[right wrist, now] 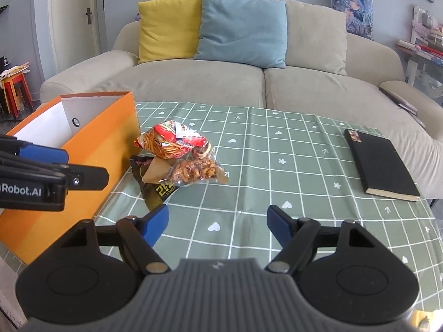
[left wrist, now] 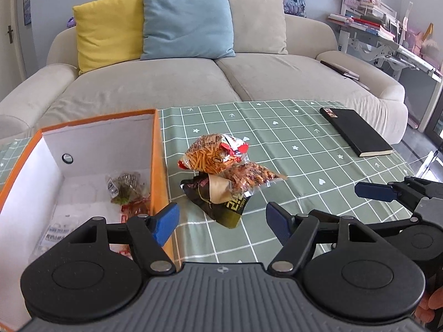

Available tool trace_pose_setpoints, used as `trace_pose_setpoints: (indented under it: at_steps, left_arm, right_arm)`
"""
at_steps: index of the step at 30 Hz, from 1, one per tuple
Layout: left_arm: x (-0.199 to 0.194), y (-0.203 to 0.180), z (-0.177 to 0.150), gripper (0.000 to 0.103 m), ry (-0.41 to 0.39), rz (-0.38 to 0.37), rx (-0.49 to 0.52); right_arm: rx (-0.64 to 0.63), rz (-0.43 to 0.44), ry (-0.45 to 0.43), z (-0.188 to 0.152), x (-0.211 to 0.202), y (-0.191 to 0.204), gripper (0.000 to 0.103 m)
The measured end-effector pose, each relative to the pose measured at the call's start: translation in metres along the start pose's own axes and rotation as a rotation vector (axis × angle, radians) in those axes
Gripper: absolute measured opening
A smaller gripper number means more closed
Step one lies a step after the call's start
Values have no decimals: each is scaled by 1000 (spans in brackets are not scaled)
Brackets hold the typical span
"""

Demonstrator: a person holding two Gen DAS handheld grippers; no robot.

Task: Organize snacks

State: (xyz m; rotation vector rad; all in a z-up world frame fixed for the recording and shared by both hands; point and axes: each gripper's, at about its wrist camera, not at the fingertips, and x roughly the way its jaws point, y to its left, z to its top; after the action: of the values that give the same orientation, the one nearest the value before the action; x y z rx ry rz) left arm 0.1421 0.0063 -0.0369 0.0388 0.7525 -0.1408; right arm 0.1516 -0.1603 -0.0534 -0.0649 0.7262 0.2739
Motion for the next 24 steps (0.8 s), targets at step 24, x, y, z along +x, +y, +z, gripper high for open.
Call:
trace_pose_setpoints:
  at_steps: [24]
  left_arm:
    - [60,9,33,79,108,0,188]
  right_arm:
    - [-583,4,17,23,95,32,63]
